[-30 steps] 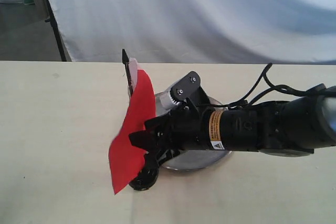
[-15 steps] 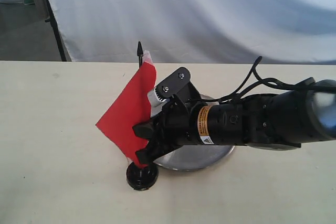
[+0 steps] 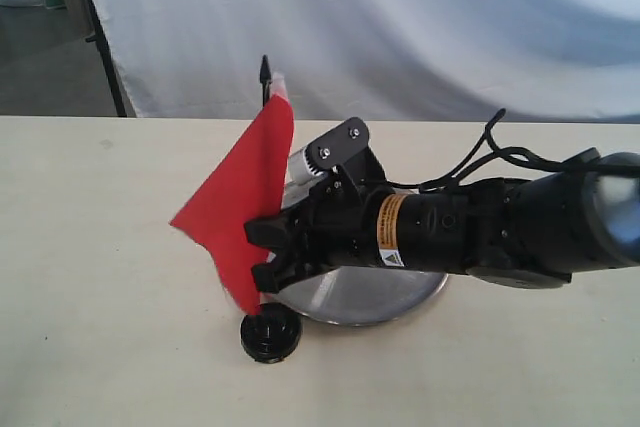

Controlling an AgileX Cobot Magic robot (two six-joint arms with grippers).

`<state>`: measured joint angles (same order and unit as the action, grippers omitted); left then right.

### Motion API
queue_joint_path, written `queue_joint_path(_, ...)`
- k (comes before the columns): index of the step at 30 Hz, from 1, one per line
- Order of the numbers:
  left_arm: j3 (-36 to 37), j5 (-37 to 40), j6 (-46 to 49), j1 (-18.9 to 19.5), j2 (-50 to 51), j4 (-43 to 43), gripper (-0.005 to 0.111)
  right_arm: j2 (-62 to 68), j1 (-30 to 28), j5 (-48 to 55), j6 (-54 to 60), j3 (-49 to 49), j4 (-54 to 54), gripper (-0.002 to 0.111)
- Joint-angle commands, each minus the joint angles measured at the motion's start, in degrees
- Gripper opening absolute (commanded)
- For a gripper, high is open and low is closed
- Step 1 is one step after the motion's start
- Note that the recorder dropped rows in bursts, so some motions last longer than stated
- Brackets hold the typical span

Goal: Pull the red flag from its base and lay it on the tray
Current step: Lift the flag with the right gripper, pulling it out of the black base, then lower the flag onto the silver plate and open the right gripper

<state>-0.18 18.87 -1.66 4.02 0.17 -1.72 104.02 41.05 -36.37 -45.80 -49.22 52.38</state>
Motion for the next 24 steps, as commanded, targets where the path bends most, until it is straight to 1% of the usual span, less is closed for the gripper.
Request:
queue_joint_path(1, 0.18, -0.17, -0.06, 0.05, -0.17, 0.05, 0.000, -0.35, -0.17, -5.16, 5.30, -0.56, -11.39, 0.000)
queue_joint_path(6, 0.18, -0.17, -0.06, 0.05, -0.17, 0.05, 0.000, -0.35, -0.32, -4.75, 5.83, -1.35, -21.00, 0.000)
queue_joint_path(10, 0.18, -0.17, -0.06, 0.05, -0.17, 0.05, 0.000, -0.35, -0.95, 2.20, 5.83, -1.35, -31.87, 0.000)
queue_joint_path(11, 0.18, -0.17, -0.06, 0.05, -0.17, -0.19, 0.000, -0.33, -1.64, 5.30, 6.26, -1.35, -34.79, 0.000)
queue_joint_path(15, 0.18, -0.17, -0.06, 0.05, -0.17, -0.19, 0.000, 1.88, -4.19, 11.62, 6.39, -1.35, -34.95, 0.000)
queue_joint_path(17, 0.18, -0.17, -0.06, 0.05, -0.17, -0.19, 0.000, 4.36, -4.33, 12.14, 6.28, -1.35, -34.95, 0.000)
queue_joint_path(24, 0.18, -0.17, -0.06, 0.05, -0.17, -0.02, 0.000, 13.06, -4.33, 8.15, 6.00, -1.35, -37.50, 0.000)
